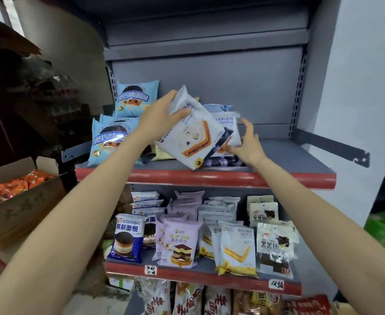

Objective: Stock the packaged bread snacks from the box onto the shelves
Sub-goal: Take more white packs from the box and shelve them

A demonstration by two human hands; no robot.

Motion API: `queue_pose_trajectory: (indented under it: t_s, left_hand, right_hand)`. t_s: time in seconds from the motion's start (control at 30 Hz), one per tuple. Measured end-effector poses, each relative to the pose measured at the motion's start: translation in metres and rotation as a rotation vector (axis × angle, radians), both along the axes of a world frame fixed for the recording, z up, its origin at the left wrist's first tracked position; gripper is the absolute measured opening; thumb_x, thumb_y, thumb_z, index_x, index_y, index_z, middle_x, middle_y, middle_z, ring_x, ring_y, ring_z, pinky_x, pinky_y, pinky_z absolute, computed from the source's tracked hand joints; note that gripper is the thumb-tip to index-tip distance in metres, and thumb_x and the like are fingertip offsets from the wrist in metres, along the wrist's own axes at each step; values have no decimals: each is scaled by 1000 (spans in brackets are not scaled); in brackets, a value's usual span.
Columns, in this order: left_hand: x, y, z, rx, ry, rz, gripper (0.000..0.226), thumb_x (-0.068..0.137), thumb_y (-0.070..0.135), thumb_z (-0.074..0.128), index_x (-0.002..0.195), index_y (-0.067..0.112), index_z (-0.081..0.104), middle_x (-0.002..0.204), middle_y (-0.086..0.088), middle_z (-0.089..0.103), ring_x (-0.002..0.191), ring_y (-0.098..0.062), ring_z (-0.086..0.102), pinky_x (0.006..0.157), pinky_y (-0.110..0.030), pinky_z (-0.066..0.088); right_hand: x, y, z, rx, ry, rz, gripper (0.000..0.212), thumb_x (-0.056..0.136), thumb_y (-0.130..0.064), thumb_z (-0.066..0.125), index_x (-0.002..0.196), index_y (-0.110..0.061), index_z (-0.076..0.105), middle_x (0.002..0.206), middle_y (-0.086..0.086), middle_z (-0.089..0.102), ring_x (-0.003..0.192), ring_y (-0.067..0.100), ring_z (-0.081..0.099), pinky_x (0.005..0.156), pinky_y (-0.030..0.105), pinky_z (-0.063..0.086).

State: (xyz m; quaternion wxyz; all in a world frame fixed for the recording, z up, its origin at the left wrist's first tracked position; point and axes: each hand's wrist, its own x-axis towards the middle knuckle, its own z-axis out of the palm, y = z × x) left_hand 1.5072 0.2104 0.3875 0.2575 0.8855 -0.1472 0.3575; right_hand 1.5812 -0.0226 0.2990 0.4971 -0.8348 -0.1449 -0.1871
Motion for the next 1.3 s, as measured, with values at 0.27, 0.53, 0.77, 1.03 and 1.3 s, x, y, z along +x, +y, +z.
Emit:
queue_pose_trajectory:
  t_s: [0.27,0.53,0.77,1.03,1.3]
  left_hand:
    - [45,-52,18,624,-165,172,47,93,58,39,127,26,46,102,-14,66,95,-40,60,71,-39,38]
    - [74,-89,-5,736,-303,139,38,99,41,39,119,13,54,97,-9,69,85,-34,62,76,-39,40]
    - [66,-78,-51,167,-308,216,53,93,47,47,141,24,39,150,-3,32,138,-25,27,111,-52,17]
    - [41,-56,-99,-243,91,-122,75,86,40,64,147,31,21,155,-9,12,144,-21,10,114,-42,20]
    - [9,-65,-91,-276,-70,28,57,87,32,62,138,22,41,149,-9,29,138,-26,23,109,-37,25]
  right_hand:
    - [-11,-24,-3,-57,-22,106,84,75,0,68,143,-25,25,136,17,35,126,26,34,86,25,35]
    - [-44,-15,-12,-160,-132,124,82,78,-43,73,143,-39,24,147,5,21,135,25,31,108,40,34]
    - [-37,18,-11,-270,-168,-193,82,83,-55,62,147,-38,14,130,10,37,113,34,47,92,50,43]
    - [-45,12,-32,-618,-78,-290,87,81,-74,40,148,-38,-2,134,16,42,112,36,56,106,69,6]
    - [-75,-2,-27,-491,-284,-255,68,91,-55,47,148,-28,21,154,14,21,142,31,18,114,57,14]
